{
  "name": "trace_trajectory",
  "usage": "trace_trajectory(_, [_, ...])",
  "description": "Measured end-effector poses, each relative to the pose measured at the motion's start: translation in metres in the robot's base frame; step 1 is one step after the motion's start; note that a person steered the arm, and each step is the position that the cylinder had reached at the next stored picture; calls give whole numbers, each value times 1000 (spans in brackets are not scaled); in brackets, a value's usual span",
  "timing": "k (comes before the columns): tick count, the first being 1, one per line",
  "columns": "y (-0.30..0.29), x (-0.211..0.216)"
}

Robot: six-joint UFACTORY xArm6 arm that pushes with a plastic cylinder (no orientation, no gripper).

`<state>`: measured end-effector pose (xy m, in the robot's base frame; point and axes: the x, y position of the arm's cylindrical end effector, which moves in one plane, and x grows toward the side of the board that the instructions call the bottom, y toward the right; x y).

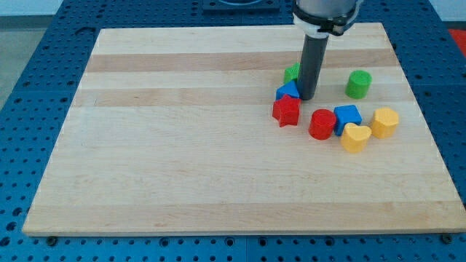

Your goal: Move the blue cube and the red circle left a bit

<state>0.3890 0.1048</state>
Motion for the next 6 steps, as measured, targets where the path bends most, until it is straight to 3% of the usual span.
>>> trace_trajectory(2, [-5, 0])
trace_trajectory(4, [82, 23])
trace_trajectory(6, [84, 43])
